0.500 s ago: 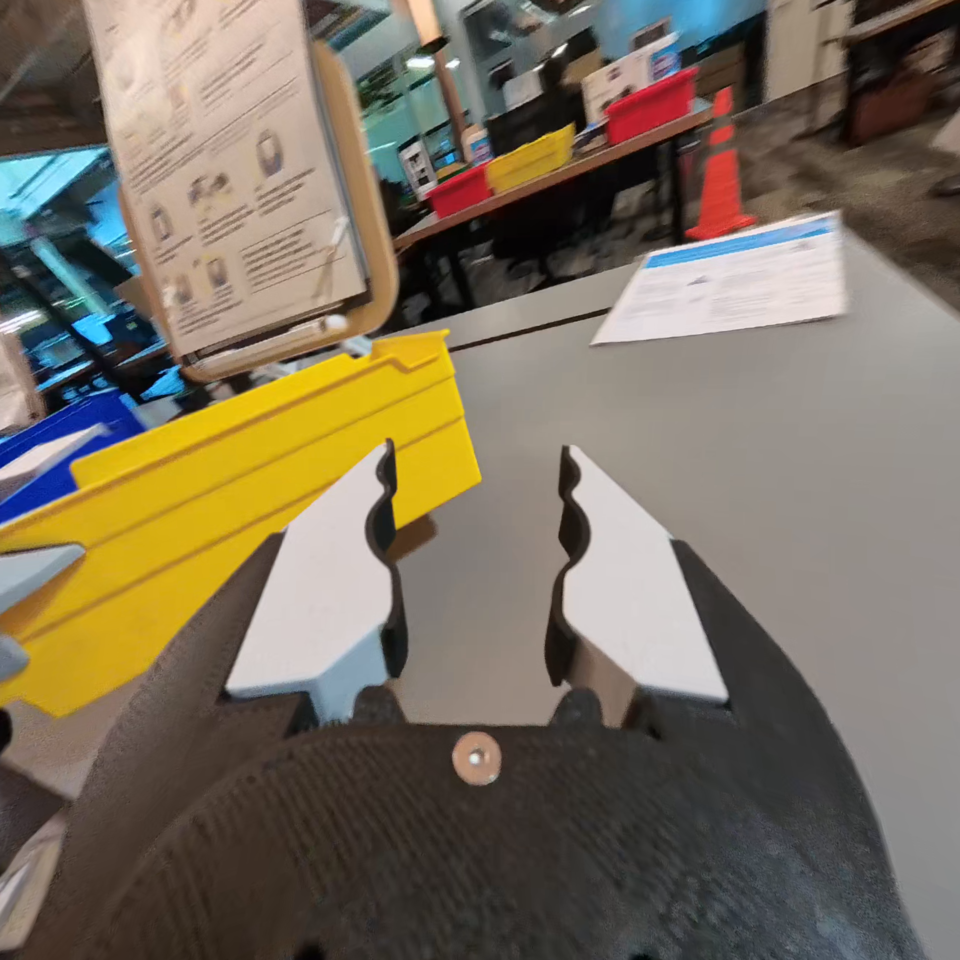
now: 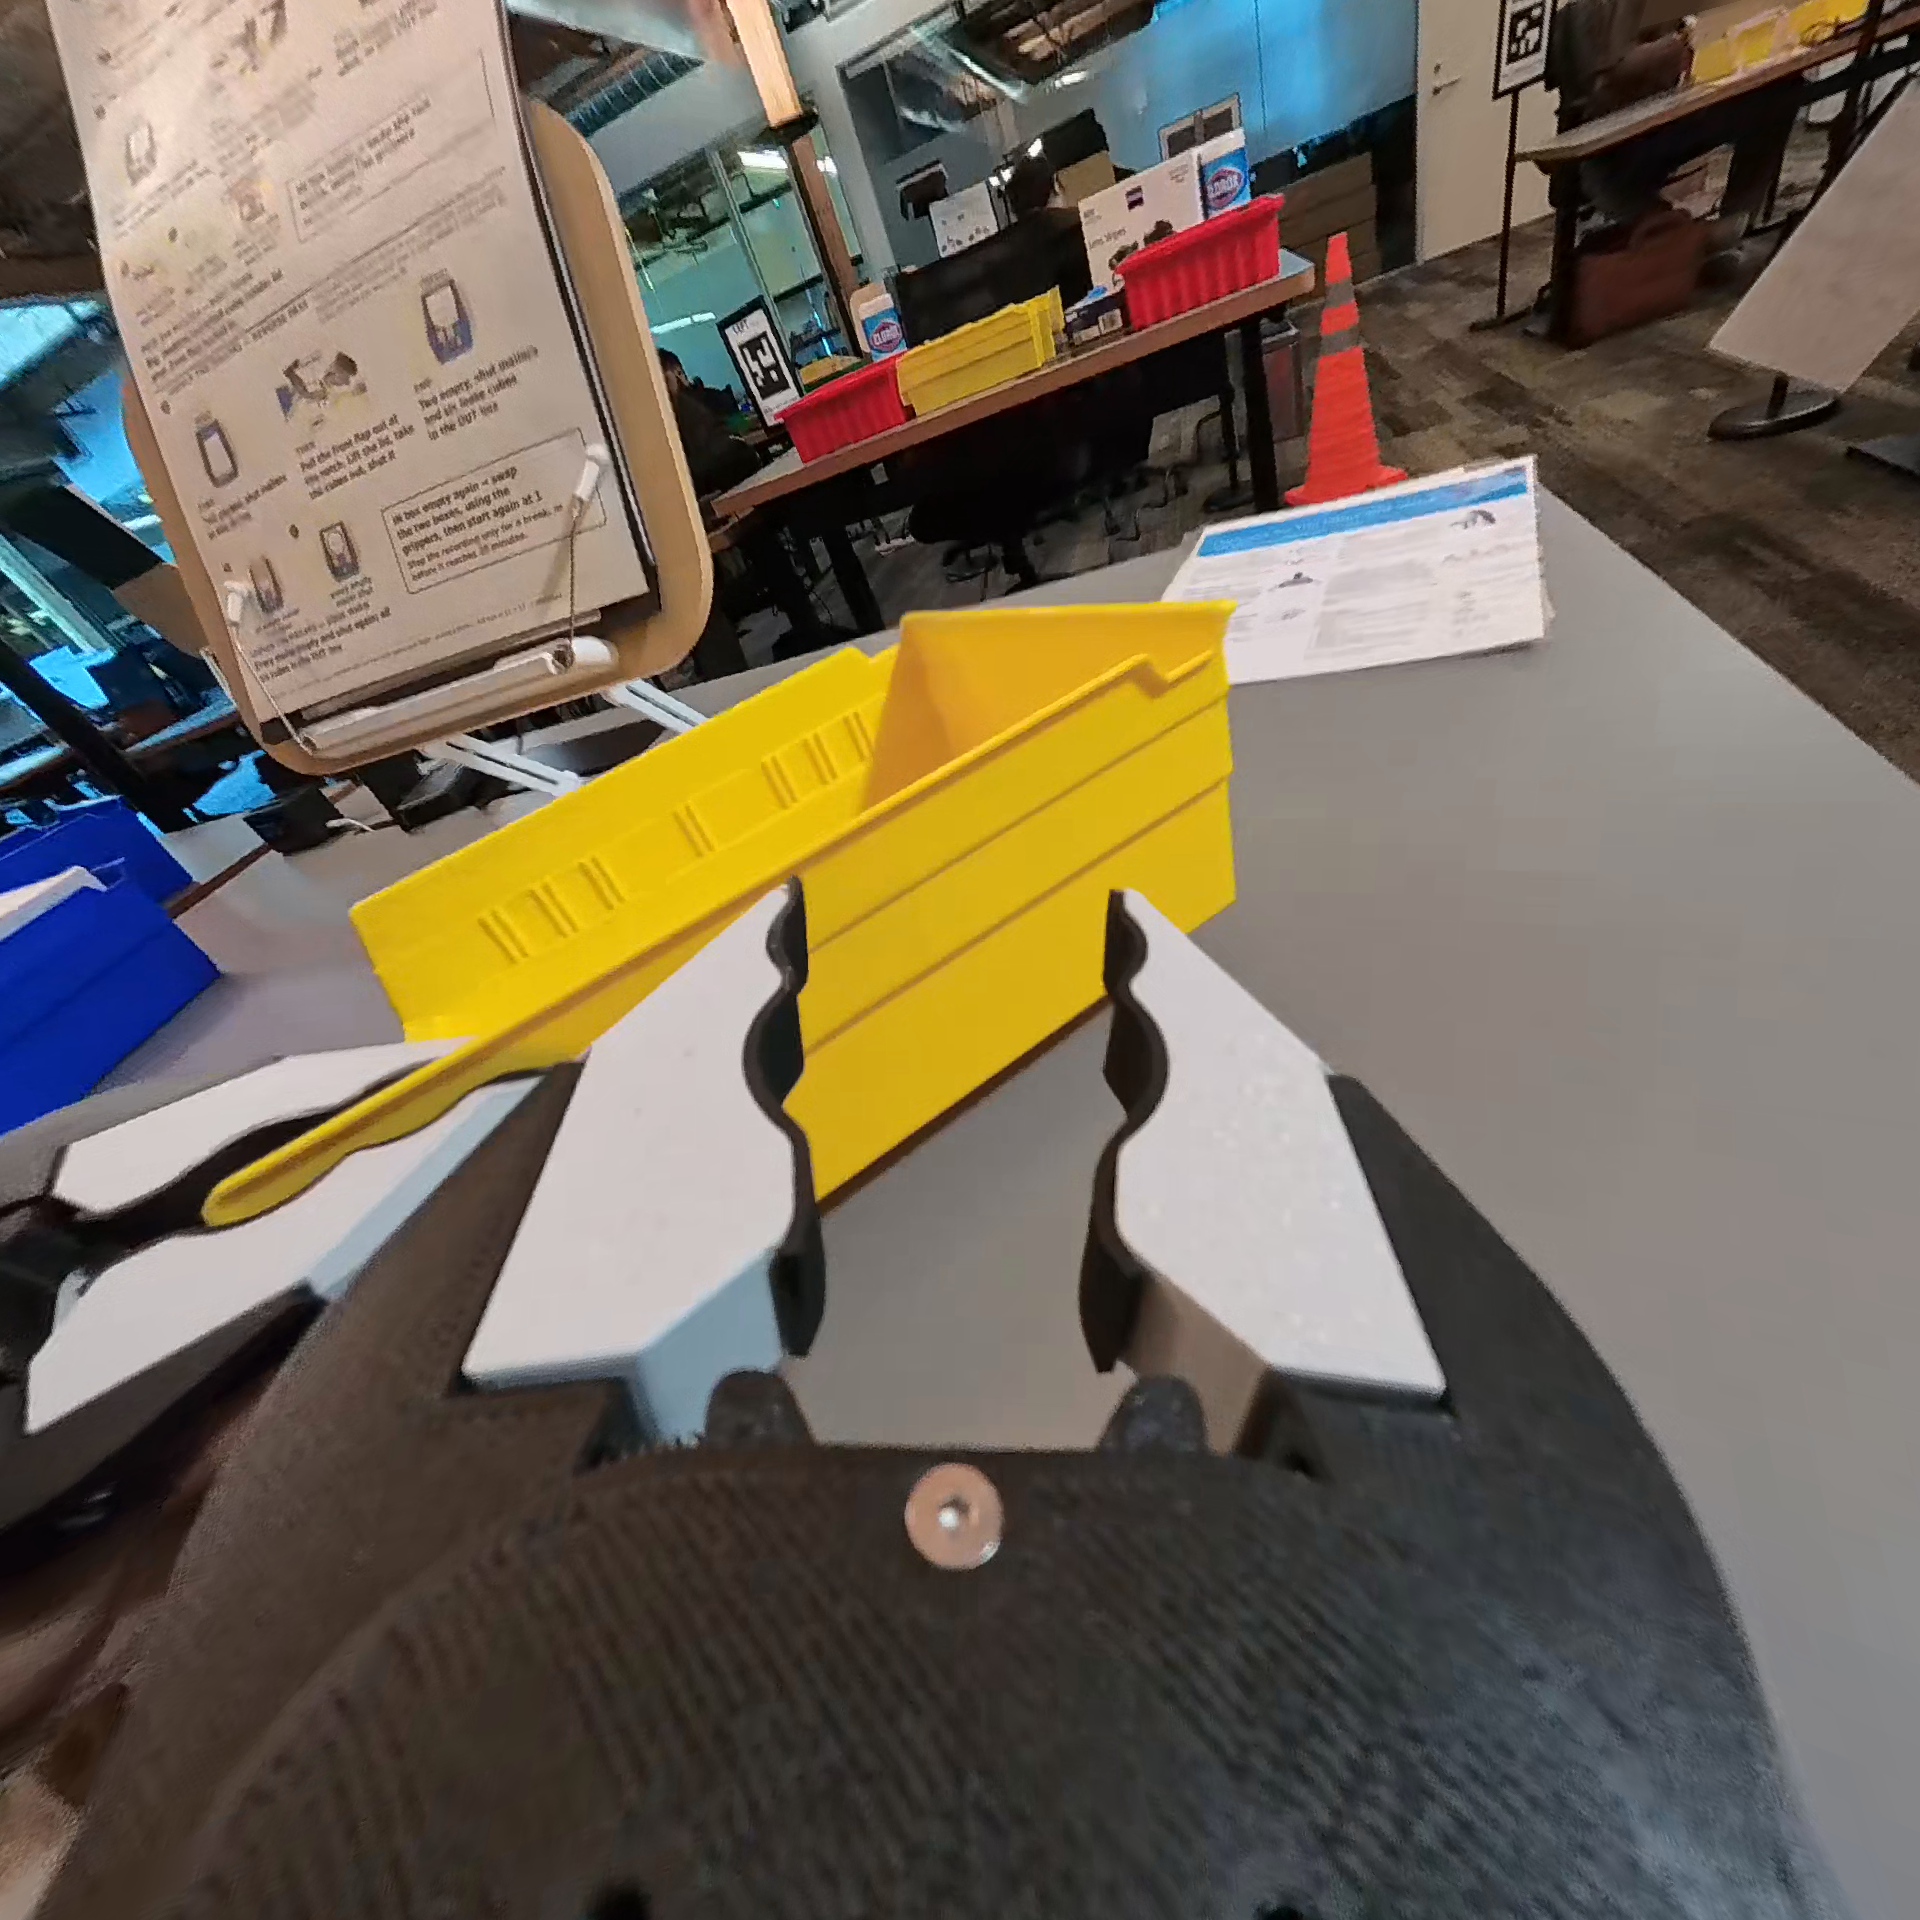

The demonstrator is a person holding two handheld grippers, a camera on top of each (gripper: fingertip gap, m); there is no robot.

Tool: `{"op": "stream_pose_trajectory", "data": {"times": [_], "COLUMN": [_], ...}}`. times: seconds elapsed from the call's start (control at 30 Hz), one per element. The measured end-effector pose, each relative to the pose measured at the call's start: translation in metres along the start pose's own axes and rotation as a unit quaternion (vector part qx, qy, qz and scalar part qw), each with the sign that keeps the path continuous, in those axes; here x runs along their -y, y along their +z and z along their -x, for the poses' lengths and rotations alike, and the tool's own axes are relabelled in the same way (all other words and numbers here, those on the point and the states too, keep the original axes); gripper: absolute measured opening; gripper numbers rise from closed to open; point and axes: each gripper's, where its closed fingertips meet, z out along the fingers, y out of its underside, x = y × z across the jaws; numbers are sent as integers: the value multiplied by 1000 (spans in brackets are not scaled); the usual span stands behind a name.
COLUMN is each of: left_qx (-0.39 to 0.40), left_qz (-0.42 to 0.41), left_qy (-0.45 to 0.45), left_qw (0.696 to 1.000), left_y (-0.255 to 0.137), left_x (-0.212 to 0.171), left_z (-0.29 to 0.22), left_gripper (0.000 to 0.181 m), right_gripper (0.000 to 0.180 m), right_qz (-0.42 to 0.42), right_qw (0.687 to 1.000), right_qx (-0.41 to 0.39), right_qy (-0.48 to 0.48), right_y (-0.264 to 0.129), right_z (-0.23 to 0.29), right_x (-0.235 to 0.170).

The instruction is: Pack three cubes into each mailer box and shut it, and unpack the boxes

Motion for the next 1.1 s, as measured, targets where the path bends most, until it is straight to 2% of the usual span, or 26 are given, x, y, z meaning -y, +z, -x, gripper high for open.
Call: {"op": "stream_pose_trajectory", "data": {"times": [0.27, 0.4, 0.47, 0.57, 0.63, 0.73, 0.83, 0.9, 0.97, 1.0, 1.1], "left_qx": [-51, -73, -87, -76, -59, 11, 73, 61, 82, 84, 80], "left_qz": [36, 25, 6, -6, 3, 34, 60, 72, 82, 80, 71], "left_qy": [-70, -79, -88, -99, -108, -118, -158, -174, -160, -160, -178], "left_qw": [996, 994, 992, 992, 992, 992, 983, 980, 980, 980, 978], "left_y": [26, 24, 9, -22, -38, -59, -83, -89, -91, -93, -103], "left_x": [-10, -1, 10, 14, 6, -22, -62, -71, -73, -71, -67], "left_z": [-24, -33, -29, -5, 18, 69, 108, 115, 126, 128, 131], "left_gripper": [1, 7, 18, 36, 42, 46, 47, 47, 48, 48, 46], "right_gripper": [58, 61, 62, 69, 80, 97, 104, 99, 61, 59, 26], "right_qz": [33, 27, 24, 16, 16, 31, 52, 88, 126, 131, 126], "right_qw": [999, 997, 995, 994, 992, 987, 986, 985, 981, 981, 981], "right_qx": [-25, -43, -58, -62, -48, -39, -53, -50, -25, -16, -58], "right_qy": [-14, -50, -73, -92, -112, -153, -150, -143, -148, -145, -135], "right_y": [-15, -27, -35, -45, -44, -32, -16, -5, 4, 7, 13], "right_z": [0, 4, 3, 11, 30, 65, 78, 76, 72, 68, 27], "right_x": [-22, -23, -22, -22, -24, -40, -56, -71, -84, -84, -69]}}
